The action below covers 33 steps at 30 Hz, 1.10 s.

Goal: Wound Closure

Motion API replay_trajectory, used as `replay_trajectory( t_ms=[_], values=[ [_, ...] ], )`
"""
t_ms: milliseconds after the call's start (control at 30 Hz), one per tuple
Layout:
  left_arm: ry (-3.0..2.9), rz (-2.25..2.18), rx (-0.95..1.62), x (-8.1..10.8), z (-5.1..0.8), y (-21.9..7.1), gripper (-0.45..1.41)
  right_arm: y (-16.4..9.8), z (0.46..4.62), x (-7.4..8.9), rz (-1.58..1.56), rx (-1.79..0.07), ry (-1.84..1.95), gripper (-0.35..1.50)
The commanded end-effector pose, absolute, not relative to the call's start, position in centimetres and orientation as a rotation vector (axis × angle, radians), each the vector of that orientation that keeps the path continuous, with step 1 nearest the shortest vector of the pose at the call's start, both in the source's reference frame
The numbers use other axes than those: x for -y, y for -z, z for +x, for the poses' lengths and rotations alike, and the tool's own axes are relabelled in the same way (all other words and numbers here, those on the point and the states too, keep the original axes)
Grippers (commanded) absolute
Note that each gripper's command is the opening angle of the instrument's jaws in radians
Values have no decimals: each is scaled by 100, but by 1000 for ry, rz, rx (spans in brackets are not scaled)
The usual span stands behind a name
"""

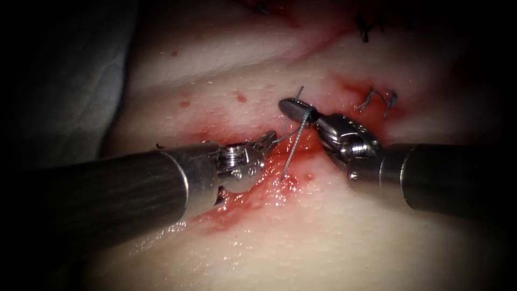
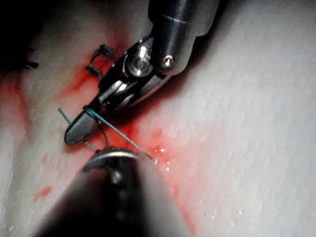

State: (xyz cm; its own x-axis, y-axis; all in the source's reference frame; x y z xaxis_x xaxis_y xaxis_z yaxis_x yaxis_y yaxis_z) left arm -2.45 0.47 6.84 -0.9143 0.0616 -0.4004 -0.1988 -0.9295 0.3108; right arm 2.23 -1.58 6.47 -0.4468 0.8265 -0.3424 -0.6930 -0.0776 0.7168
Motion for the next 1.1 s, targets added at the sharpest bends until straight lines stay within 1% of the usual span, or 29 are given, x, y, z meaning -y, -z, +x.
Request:
replay_trajectory(
  t_ms=[33, 467, 600, 900, 1100],
  values=[
    [-2909, -593, -527, -47, -247, -690, -45, -649, 234, 164, 187, -1046, -1750, -35],
    [-2901, -570, -482, -64, -225, -700, -45, -619, 244, 210, 87, -1124, -1628, -35],
    [-2899, -567, -463, -84, -222, -701, -45, -612, 250, 225, 117, -1140, -1569, -35],
    [-2889, -569, -402, -146, -211, -698, -45, -594, 248, 269, 104, -1140, -1481, -35],
    [-2870, -568, -428, -182, -209, -699, -45, -584, 247, 292, 109, -1123, -1436, -35]
  ],
)
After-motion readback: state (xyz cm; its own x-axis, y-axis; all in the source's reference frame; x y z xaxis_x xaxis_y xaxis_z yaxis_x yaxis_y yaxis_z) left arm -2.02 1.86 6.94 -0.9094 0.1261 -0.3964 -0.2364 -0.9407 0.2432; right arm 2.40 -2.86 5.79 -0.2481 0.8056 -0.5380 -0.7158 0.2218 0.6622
